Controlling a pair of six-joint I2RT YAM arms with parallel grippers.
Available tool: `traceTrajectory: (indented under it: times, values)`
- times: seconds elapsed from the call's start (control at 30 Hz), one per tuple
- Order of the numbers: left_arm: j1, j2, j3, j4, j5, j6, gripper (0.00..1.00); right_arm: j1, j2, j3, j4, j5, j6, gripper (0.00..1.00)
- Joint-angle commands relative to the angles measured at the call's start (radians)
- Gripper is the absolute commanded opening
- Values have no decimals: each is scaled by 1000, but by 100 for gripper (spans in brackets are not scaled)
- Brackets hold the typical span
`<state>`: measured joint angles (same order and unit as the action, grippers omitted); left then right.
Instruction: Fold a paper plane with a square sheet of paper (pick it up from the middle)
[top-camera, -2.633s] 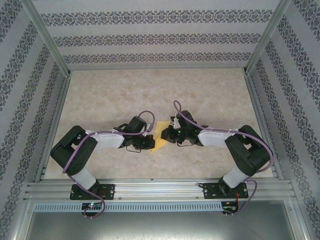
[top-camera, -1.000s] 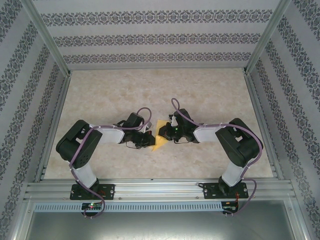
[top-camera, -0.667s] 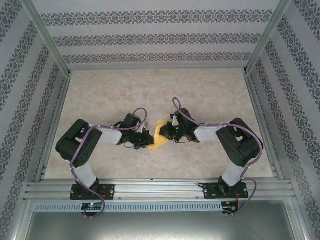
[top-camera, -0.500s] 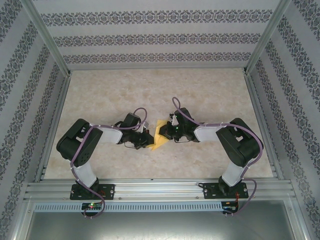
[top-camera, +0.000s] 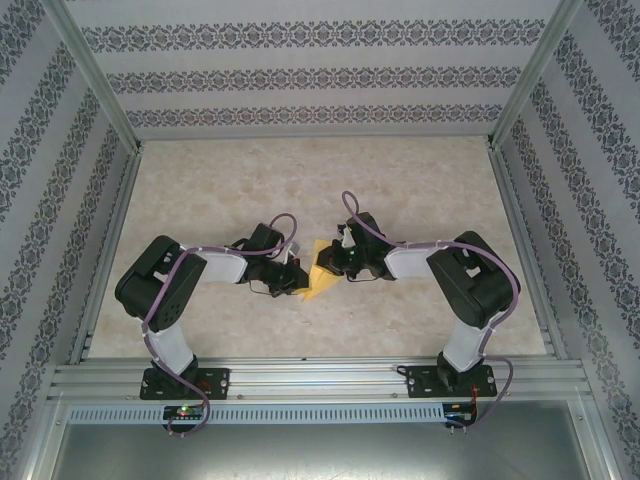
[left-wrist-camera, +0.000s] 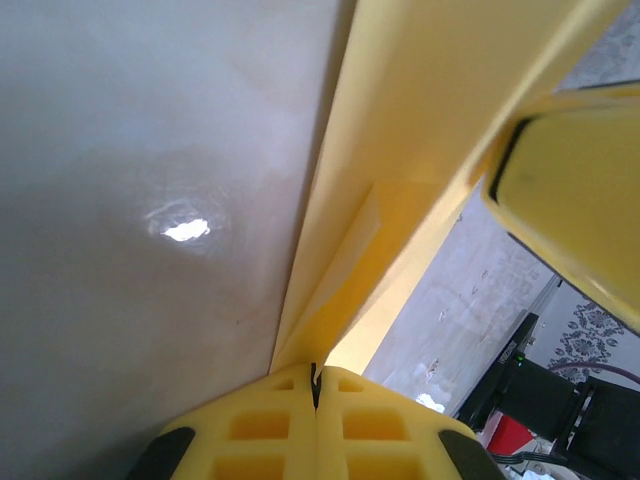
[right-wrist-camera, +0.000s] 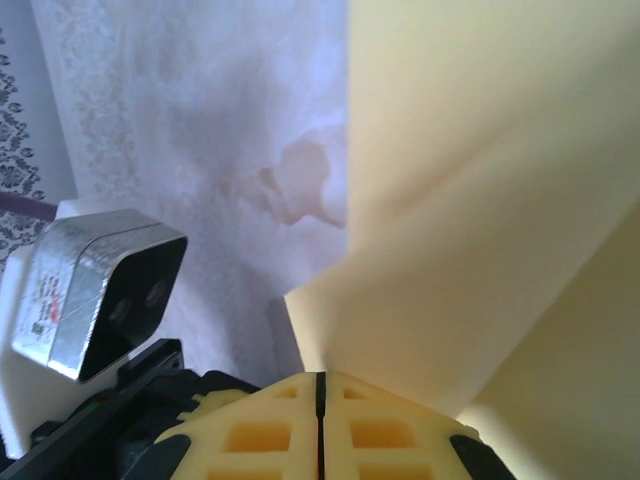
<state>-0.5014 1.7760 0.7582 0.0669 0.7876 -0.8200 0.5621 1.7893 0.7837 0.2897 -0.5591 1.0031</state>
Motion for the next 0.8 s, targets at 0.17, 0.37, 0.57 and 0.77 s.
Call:
traceTrajectory:
  times: [0.17,0.37,0.57,0.77]
  values:
    - [15,48,42,-66,46,13,0,-18,43,26,-21,-2,-44,9]
    - [16,53,49,-89,49,18,0,-21,68,35,-44,8,-46,9]
    - [16,55,51,-94,49,19,0,-21,82,50,-87,12,-62,9]
    - [18,44,20,-51,28,-13,0,-20,64,50,-58,-21,-59,11]
